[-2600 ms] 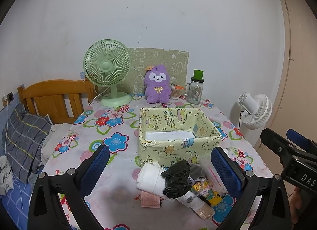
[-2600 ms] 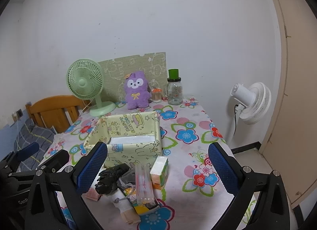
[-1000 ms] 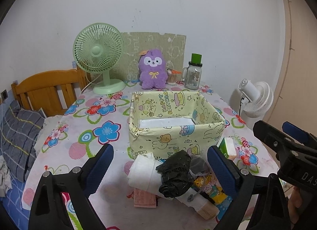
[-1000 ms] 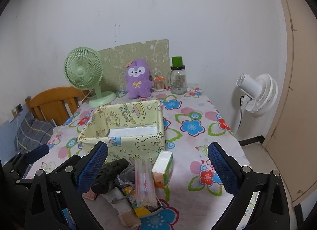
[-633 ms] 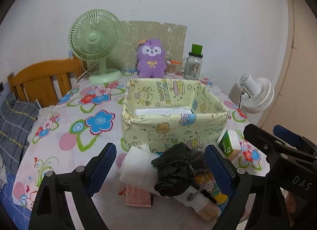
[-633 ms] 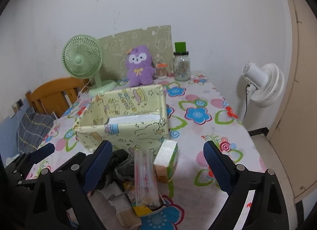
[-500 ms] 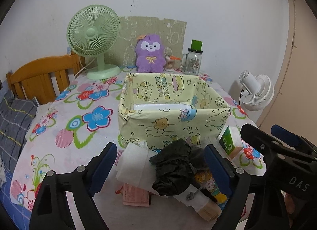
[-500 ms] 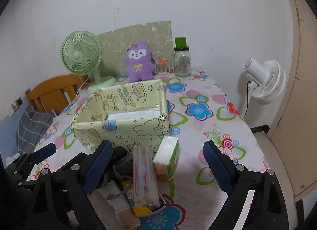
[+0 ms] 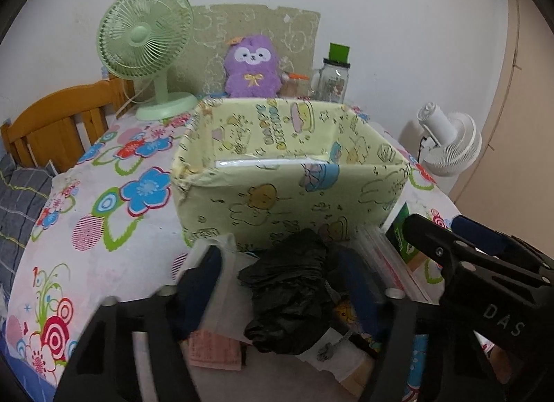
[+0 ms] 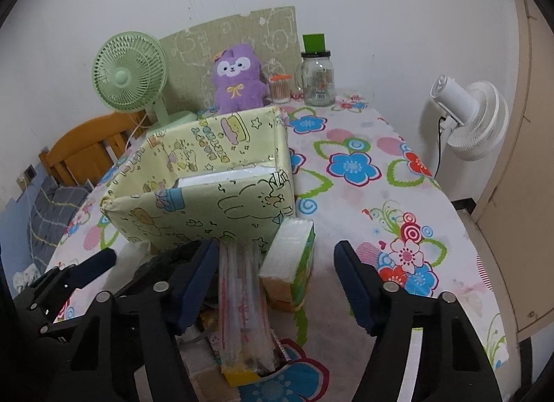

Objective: Organize soft objects
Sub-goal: 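Grasp the black cloth with the left tool while the right tool grasps the white tissue pack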

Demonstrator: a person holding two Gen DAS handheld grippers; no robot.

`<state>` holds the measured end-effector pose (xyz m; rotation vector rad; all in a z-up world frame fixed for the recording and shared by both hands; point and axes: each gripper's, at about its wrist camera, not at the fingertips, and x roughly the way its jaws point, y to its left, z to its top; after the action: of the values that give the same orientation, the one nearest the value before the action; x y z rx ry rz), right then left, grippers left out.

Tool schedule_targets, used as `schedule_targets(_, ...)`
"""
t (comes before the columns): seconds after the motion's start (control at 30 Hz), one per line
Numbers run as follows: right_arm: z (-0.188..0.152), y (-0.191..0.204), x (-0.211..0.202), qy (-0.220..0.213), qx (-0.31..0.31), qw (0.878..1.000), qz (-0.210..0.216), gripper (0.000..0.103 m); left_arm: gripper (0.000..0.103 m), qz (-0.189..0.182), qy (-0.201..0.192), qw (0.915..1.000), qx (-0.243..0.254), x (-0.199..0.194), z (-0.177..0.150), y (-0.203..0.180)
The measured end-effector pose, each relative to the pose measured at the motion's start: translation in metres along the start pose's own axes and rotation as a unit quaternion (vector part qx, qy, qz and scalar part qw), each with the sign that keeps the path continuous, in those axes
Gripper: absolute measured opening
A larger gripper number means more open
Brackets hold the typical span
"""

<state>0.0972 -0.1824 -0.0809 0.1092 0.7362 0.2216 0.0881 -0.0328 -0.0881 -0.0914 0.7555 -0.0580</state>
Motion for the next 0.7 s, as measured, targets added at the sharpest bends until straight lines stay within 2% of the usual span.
schedule_targets(0.13,-0.001,-0.003,0.01,0.012,0.005,1.0,0.002,0.063,0.054,-0.007,0.015,0.9999,0.001,0.01,0.0,-0.002)
schedule_targets(0.33,0.001,-0.004,0.022,0.023,0.009,1.0,0.004,0.06,0.051,-0.009,0.026,0.9996,0.002,0.019,-0.001,-0.005)
schedule_targets(0.47,0.001,-0.004,0.031,0.036,0.009,0.999,0.005,0.054,0.051,0.005,0.031,0.9994,0.011,0.024,0.0,-0.008)
schedule_targets(0.63,0.0,-0.006,0.039,0.048,0.013,0.999,-0.001,0.041,0.046,0.009,0.031,0.9993,0.019,0.027,-0.001,-0.01)
schedule_targets(0.7,0.0,-0.005,0.041,0.05,0.009,0.999,-0.006,0.029,0.044,0.002,0.03,0.9995,0.013,0.026,-0.001,-0.008)
